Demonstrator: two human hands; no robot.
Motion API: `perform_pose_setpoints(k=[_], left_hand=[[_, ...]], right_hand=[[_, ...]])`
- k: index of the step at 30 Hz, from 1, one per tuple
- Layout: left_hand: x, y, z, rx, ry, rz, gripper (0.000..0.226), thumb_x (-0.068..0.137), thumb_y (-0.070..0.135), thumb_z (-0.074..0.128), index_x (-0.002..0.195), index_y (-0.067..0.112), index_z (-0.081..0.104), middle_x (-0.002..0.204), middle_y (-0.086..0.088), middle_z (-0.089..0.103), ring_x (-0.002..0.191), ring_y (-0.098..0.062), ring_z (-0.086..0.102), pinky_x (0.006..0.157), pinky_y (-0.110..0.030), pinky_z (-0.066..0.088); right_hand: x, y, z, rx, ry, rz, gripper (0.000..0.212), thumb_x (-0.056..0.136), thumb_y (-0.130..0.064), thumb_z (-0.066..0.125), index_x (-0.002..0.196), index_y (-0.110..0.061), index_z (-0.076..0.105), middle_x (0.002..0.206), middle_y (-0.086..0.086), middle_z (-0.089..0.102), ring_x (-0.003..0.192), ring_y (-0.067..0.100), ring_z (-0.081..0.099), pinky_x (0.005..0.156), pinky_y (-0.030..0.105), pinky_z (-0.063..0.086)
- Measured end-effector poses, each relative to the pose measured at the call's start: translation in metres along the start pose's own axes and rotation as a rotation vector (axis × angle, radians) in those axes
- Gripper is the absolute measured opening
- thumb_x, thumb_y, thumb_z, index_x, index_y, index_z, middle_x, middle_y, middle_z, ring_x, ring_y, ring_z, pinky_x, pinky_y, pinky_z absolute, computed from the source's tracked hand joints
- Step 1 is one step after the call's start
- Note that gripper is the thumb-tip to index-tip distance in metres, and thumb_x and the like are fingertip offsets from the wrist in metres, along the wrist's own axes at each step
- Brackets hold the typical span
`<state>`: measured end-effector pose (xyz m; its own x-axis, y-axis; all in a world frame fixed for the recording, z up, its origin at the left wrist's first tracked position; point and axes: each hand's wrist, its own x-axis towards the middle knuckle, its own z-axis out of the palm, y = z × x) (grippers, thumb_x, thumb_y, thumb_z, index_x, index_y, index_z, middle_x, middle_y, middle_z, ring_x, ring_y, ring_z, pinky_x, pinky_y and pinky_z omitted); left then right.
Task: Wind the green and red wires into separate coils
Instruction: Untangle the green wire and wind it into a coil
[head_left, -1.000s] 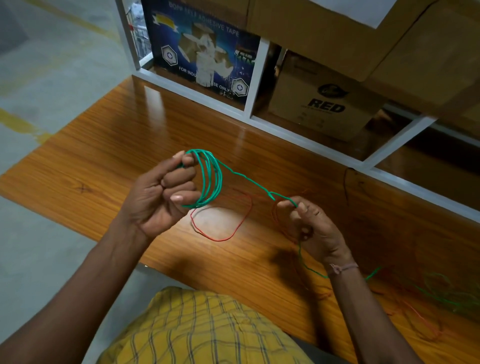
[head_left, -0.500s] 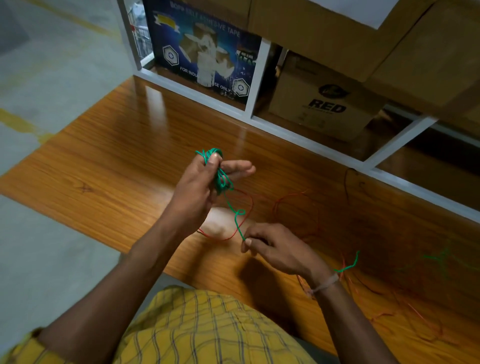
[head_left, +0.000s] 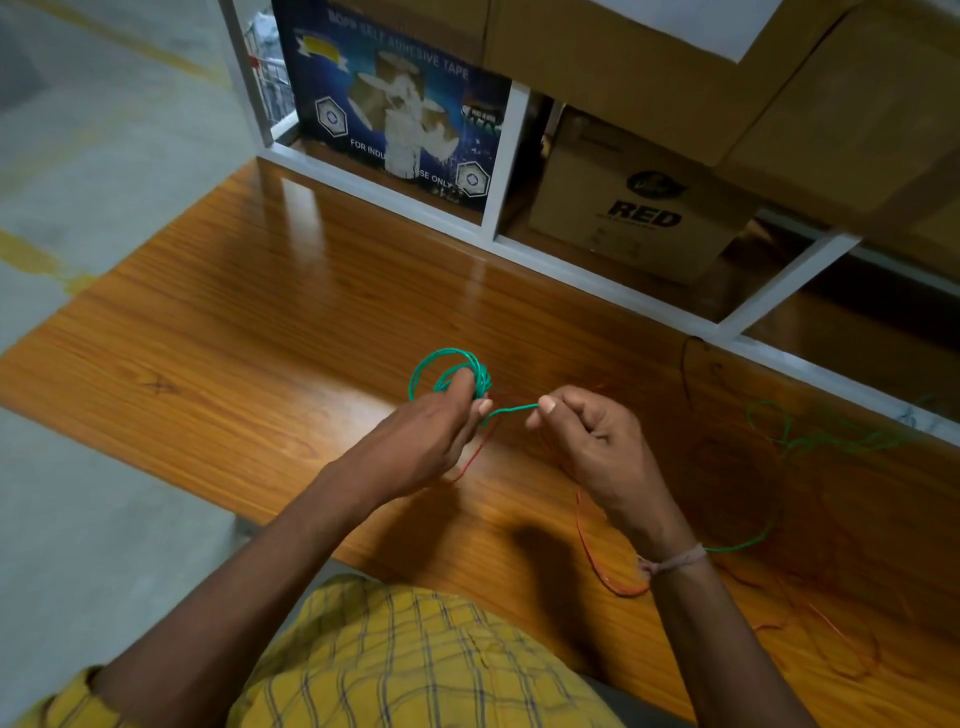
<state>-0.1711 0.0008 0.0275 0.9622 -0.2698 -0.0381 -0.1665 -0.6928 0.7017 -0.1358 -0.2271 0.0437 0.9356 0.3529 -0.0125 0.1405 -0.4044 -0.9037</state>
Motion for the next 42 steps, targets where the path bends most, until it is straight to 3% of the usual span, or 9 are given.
perform_pose_setpoints(k=[3, 10, 17, 22, 26, 30, 33, 36, 42], left_hand=[[0.001, -0.003, -0.002, -0.023, -0.080, 0.080, 0.022, 0.114, 0.036, 0.039, 0.101, 0.019, 0.038, 0.075, 0.004, 0.059, 0.064, -0.020, 0.052, 0.065, -0.045, 0.044], [0.001, -0.005, -0.010, 0.012, -0.189, 0.148, 0.017, 0.114, 0.029, 0.043, 0.101, 0.018, 0.042, 0.087, 0.005, 0.069, 0.072, -0.006, 0.059, 0.068, -0.027, 0.044], [0.006, -0.005, -0.015, 0.137, -0.163, 0.138, 0.021, 0.114, 0.037, 0.039, 0.098, 0.028, 0.030, 0.081, 0.001, 0.051, 0.071, -0.021, 0.044, 0.069, -0.044, 0.039], [0.005, 0.005, -0.025, 0.061, -0.205, 0.255, 0.021, 0.115, 0.031, 0.040, 0.099, 0.019, 0.042, 0.079, 0.010, 0.049, 0.068, -0.005, 0.049, 0.066, -0.031, 0.032], [-0.001, 0.009, -0.023, -0.392, -0.358, 0.122, 0.023, 0.116, 0.026, 0.042, 0.104, 0.010, 0.054, 0.080, 0.009, 0.056, 0.073, -0.011, 0.059, 0.068, -0.022, 0.047], [-0.006, 0.025, -0.014, -1.152, -0.465, 0.012, 0.024, 0.116, 0.016, 0.036, 0.116, 0.003, 0.056, 0.068, 0.005, 0.038, 0.055, -0.009, 0.041, 0.078, -0.032, 0.050], [-0.002, 0.034, -0.015, -1.516, -0.392, 0.012, 0.031, 0.113, 0.014, 0.033, 0.119, -0.002, 0.058, 0.067, 0.002, 0.042, 0.048, -0.006, 0.043, 0.082, -0.035, 0.057], [0.003, 0.043, -0.022, -1.741, -0.190, 0.007, 0.030, 0.111, 0.014, 0.034, 0.116, -0.002, 0.059, 0.069, -0.001, 0.048, 0.052, -0.010, 0.052, 0.092, -0.043, 0.060], [0.017, 0.040, -0.032, -1.708, 0.131, 0.052, 0.028, 0.112, 0.009, 0.033, 0.134, -0.001, 0.046, 0.126, -0.029, 0.071, 0.121, -0.046, 0.069, 0.118, -0.054, 0.044]], right_hand=[[0.000, 0.004, -0.001, -0.116, 0.051, -0.044, 0.029, 0.106, -0.036, 0.058, 0.084, -0.021, 0.069, 0.063, 0.010, 0.056, 0.055, 0.023, 0.044, 0.053, 0.049, 0.038], [0.003, 0.001, -0.008, -0.317, 0.234, -0.141, 0.026, 0.101, -0.017, 0.069, 0.075, -0.019, 0.070, 0.069, -0.004, 0.058, 0.062, 0.008, 0.050, 0.057, 0.030, 0.035], [0.006, -0.012, -0.029, -0.339, 0.269, -0.130, 0.024, 0.101, -0.022, 0.072, 0.078, -0.019, 0.076, 0.066, -0.014, 0.061, 0.059, -0.001, 0.055, 0.053, 0.011, 0.029], [0.014, -0.021, -0.044, -0.286, 0.263, -0.172, 0.022, 0.101, -0.027, 0.070, 0.083, -0.019, 0.077, 0.080, -0.003, 0.073, 0.074, 0.015, 0.068, 0.059, 0.041, 0.051], [0.026, -0.021, -0.045, -0.196, 0.210, -0.191, 0.020, 0.101, -0.031, 0.072, 0.087, -0.017, 0.077, 0.084, 0.001, 0.072, 0.079, 0.022, 0.068, 0.067, 0.048, 0.054], [0.041, -0.003, -0.037, -0.022, 0.176, -0.087, 0.026, 0.095, -0.035, 0.078, 0.085, -0.011, 0.075, 0.072, 0.013, 0.060, 0.064, 0.021, 0.050, 0.058, 0.041, 0.040], [0.042, 0.012, -0.020, -0.043, 0.108, -0.047, 0.037, 0.097, -0.042, 0.073, 0.079, -0.010, 0.068, 0.067, 0.017, 0.049, 0.065, 0.014, 0.042, 0.057, 0.041, 0.036], [0.028, 0.022, -0.006, -0.124, 0.005, -0.038, 0.044, 0.101, -0.047, 0.057, 0.073, -0.014, 0.060, 0.065, -0.004, 0.045, 0.067, 0.005, 0.041, 0.058, 0.041, 0.036], [-0.011, 0.012, -0.002, -0.369, -0.307, -0.096, 0.031, 0.106, -0.040, 0.058, 0.091, -0.021, 0.078, 0.055, -0.005, 0.047, 0.053, 0.005, 0.045, 0.057, 0.030, 0.035]])
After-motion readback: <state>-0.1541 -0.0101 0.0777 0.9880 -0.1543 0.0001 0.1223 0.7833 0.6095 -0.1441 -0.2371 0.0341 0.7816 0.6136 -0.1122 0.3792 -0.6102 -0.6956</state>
